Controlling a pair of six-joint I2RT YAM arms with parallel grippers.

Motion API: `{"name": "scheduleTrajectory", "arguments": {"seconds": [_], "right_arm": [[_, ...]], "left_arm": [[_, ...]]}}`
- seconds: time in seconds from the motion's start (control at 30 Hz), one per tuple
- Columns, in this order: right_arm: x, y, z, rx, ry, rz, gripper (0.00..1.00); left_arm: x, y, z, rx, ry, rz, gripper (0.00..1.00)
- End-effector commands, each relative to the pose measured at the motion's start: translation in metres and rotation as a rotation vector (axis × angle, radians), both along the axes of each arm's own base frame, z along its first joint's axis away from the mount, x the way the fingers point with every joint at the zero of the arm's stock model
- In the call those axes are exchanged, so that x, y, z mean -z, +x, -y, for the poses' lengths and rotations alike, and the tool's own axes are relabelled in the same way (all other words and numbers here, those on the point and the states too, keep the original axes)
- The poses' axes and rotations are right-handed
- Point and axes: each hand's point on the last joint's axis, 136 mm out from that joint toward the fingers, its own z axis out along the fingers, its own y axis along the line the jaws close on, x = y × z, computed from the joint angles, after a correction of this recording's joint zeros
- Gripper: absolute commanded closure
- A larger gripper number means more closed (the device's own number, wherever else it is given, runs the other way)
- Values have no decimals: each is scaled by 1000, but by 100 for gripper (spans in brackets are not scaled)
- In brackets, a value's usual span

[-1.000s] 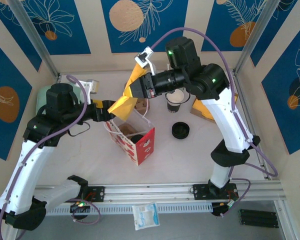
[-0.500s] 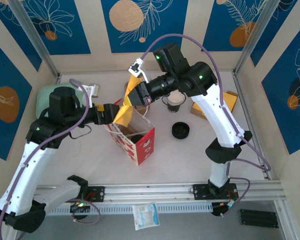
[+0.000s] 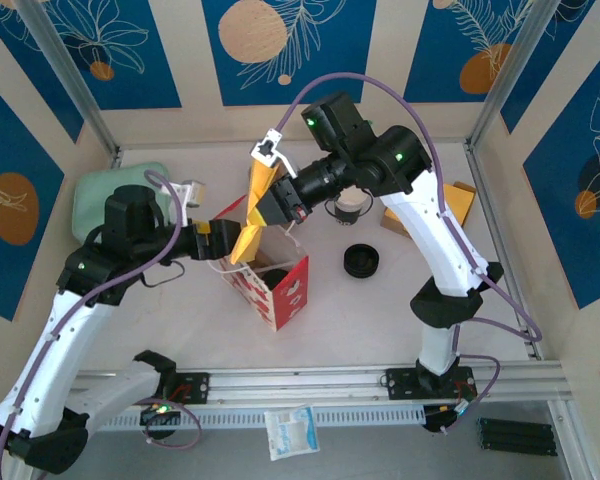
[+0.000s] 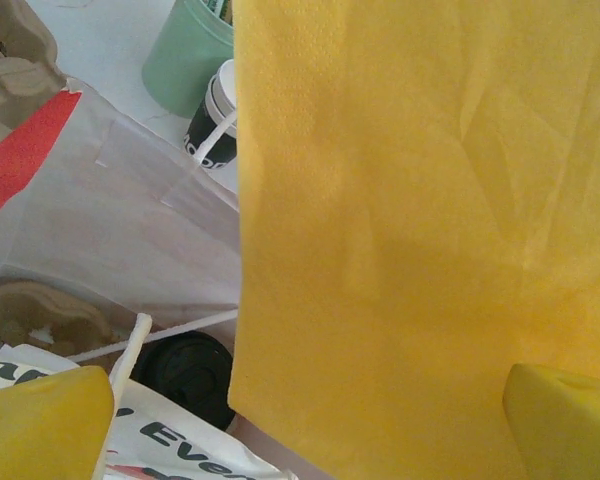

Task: Pack the takeout coffee

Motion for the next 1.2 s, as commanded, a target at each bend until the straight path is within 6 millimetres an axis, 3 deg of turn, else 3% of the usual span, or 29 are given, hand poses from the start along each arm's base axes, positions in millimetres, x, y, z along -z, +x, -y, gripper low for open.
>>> {"name": "scheduleTrajectory", "arguments": {"seconds": [0.0,0.53,0.9,1.17], "right_arm": [[3,-17,5,-73,-6,5,100],[31,-10,23,-43,-128,43,100],[18,3,32,44,-104,99,100],[7,6,30,54,-55,108,100]], "left_arm": [[-9,-3,0,-2,-19,29,1],[-28,12,-15,-119,-4,98,1],[-2,11,-39,-164,223,52,1],[-8,1,-31,-69,268,56,1]]}}
